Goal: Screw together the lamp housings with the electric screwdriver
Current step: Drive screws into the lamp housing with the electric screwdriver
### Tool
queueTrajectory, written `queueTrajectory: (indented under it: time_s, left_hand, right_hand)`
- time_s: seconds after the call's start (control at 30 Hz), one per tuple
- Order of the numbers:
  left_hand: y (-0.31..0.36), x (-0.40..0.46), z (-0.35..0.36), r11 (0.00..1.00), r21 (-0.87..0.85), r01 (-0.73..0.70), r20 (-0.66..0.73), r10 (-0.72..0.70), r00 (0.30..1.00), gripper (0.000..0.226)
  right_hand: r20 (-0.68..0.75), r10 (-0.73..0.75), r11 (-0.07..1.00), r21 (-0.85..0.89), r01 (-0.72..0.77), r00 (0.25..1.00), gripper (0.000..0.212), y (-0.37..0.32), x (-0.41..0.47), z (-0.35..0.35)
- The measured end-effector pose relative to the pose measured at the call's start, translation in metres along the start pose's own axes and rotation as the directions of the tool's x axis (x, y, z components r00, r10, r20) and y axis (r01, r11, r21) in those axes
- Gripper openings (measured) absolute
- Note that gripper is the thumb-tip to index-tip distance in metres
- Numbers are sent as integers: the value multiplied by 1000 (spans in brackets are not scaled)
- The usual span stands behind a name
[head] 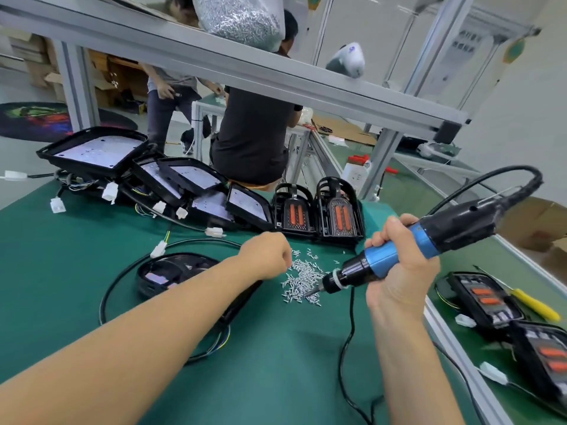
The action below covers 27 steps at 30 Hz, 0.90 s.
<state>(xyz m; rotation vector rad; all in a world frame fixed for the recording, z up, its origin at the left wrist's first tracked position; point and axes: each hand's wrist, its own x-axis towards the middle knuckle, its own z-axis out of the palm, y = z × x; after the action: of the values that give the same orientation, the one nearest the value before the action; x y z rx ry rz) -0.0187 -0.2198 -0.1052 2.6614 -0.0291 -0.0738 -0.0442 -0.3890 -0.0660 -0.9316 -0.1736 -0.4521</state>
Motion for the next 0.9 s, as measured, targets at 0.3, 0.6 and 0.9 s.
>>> queueTrajectory:
  time_s: [0.3, 0.6, 0.9]
  left_hand:
    - [4, 21, 44, 965, 252, 75, 10, -80, 997, 9]
    - [14, 11, 50, 918, 396, 10, 53, -34, 998, 26]
    - [8, -4, 7, 972, -227, -64, -214, 14, 977, 13]
  right_hand:
    - [-27, 18, 1000, -12, -18, 999, 24, 5, 2, -4]
    - [-26, 26, 1000, -10, -26, 999, 24, 9, 0, -2]
    - [-32, 18, 1000, 23, -17, 999, 20, 2, -2, -5]
